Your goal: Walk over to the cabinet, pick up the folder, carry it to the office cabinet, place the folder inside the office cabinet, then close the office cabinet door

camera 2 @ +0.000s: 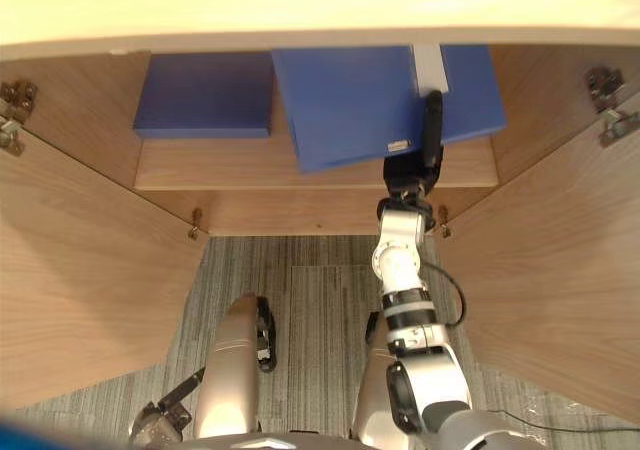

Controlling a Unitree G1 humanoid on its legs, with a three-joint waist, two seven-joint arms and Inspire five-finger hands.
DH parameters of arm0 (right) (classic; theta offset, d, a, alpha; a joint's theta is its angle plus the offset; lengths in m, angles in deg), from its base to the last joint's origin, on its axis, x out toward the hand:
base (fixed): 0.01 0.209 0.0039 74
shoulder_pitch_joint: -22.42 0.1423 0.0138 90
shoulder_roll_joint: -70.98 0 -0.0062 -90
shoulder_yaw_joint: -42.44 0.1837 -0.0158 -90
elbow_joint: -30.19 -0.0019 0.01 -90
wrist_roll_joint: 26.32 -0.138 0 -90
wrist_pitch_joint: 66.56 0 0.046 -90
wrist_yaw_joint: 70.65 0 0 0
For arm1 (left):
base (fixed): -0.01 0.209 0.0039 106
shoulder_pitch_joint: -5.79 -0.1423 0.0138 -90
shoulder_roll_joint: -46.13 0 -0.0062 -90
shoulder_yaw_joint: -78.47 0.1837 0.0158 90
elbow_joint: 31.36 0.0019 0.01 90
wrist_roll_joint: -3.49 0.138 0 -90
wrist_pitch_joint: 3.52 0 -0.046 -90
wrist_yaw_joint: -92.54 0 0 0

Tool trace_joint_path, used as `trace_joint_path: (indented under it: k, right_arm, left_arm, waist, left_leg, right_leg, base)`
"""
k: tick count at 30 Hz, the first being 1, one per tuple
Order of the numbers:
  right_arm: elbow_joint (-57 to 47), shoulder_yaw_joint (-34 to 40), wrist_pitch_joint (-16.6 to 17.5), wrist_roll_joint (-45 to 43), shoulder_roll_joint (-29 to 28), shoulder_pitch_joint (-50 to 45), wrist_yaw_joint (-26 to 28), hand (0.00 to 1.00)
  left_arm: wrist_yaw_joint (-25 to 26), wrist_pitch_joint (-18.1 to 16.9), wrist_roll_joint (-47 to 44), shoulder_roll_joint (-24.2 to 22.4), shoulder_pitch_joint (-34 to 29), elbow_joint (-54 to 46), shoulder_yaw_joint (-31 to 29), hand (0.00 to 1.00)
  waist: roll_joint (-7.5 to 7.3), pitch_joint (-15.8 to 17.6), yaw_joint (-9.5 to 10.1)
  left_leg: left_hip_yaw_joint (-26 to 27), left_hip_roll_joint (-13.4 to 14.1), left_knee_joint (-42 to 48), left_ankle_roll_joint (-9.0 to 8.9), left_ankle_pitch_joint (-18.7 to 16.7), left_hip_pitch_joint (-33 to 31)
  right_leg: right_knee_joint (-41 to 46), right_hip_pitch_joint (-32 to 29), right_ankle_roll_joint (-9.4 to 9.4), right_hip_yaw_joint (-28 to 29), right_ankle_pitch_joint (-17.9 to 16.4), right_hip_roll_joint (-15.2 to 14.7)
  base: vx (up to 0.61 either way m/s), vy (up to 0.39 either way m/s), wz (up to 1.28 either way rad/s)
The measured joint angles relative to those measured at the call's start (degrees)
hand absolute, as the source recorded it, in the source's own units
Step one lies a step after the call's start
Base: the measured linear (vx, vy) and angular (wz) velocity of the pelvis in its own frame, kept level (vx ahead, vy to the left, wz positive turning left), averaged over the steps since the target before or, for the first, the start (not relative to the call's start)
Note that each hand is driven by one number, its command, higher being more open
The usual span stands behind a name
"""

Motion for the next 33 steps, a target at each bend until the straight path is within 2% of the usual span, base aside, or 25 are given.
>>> trace_joint_path:
  k: [3,7,9,13,17,18,20,25,28,33]
  right_arm:
    - [4.6,3.2,-1.9,1.7,0.7,4.9,-0.8,0.00]
    - [10.4,7.0,-3.9,1.5,0.7,10.5,-2.0,0.00]
    - [15.4,10.2,-4.5,0.8,0.7,14.0,-3.5,0.00]
    - [21.2,14.1,-4.3,-3.4,0.6,19.4,-6.5,0.00]
    - [24.4,18.0,-2.3,-6.4,0.5,23.6,-10.9,0.00]
    - [24.4,18.5,-1.9,-7.1,0.5,24.0,-11.3,1.00]
    - [24.4,21.1,-0.3,-7.7,0.6,25.2,-12.3,1.00]
    - [24.6,24.2,0.0,-7.2,1.4,26.3,-13.8,1.00]
    - [25.7,24.6,-2.0,-2.2,3.4,27.7,-14.4,1.00]
    - [28.8,23.9,-8.0,10.0,7.1,30.5,-15.1,1.00]
  left_arm:
    - [-0.9,0.1,-1.0,-0.8,0.1,-0.2,0.0,1.00]
    - [-1.6,0.4,-1.7,-1.3,0.0,-0.3,0.0,1.00]
    - [-1.6,0.8,-2.1,-1.8,0.0,-0.4,0.0,1.00]
    - [-1.5,1.2,-2.1,-3.1,0.1,-1.4,0.0,1.00]
    - [-1.0,1.4,-2.1,-4.1,0.9,-1.6,0.0,1.00]
    - [-0.9,1.4,-2.1,-4.1,0.9,-1.6,0.0,1.00]
    - [0.1,1.4,-2.1,-4.6,0.9,-2.8,0.0,1.00]
    - [0.6,1.3,-2.1,-4.7,0.9,-3.0,0.2,1.00]
    - [0.7,1.1,-2.1,-4.7,1.0,-3.0,0.7,1.00]
    - [0.7,1.1,-2.0,-4.7,1.0,-3.0,1.7,1.00]
  waist:
    - [0.16,0.1,0.76]
    - [0.17,0.1,1.14]
    - [0.20,0.0,1.95]
    - [0.40,-0.1,2.38]
    - [0.65,-0.3,2.54]
    - [0.74,-0.5,2.56]
    - [1.35,-1.1,2.79]
    - [1.76,-2.6,2.99]
    - [1.85,-2.7,3.19]
    - [1.82,-2.8,3.28]
  left_leg:
    - [-0.8,-0.8,3.2,-0.08,-1.0,-2.3]
    - [-1.0,-1.6,4.2,-0.23,-1.2,-4.2]
    - [-0.9,-1.9,4.4,-0.05,-1.1,-4.6]
    - [-1.0,-2.1,4.8,0.08,-1.1,-5.4]
    - [-1.2,-2.9,5.0,0.07,-1.1,-5.5]
    - [-1.4,-3.1,5.1,0.07,-1.1,-5.7]
    - [-2.1,-3.5,5.2,0.03,-1.1,-6.1]
    - [-2.4,-4.0,5.1,0.04,-1.1,-6.3]
    - [-2.5,-4.2,5.1,0.04,-1.1,-6.4]
    - [-2.5,-4.1,5.1,0.04,-1.1,-6.5]
  right_leg:
    - [3.3,-1.7,0.24,0.0,-1.6,-1.2]
    - [4.5,-3.3,0.30,0.0,-1.9,-2.2]
    - [4.7,-3.6,0.27,0.0,-1.9,-2.6]
    - [4.9,-4.2,0.24,-0.3,-2.0,-3.1]
    - [5.5,-4.0,0.03,-1.2,-2.4,-4.5]
    - [5.7,-3.9,0.02,-1.4,-2.6,-4.7]
    - [5.8,-3.7,-0.05,-2.2,-2.9,-5.1]
    - [5.8,-3.3,-0.07,-2.8,-3.2,-5.7]
    - [5.8,-3.2,-0.07,-3.1,-3.3,-5.9]
    - [5.8,-3.2,-0.07,-3.1,-3.3,-5.9]
  base:
    - [-0.05,0.052,0.14]
    - [-0.05,0.041,0.13]
    - [0.01,0.024,0.04]
    - [0.02,0.007,0.02]
    - [0.03,0.001,0.10]
    - [0.01,-0.024,0.19]
    - [0.00,-0.024,0.16]
    - [0.01,-0.024,0.09]
    - [0.01,-0.014,0.04]
    - [0.00,0.000,0.00]
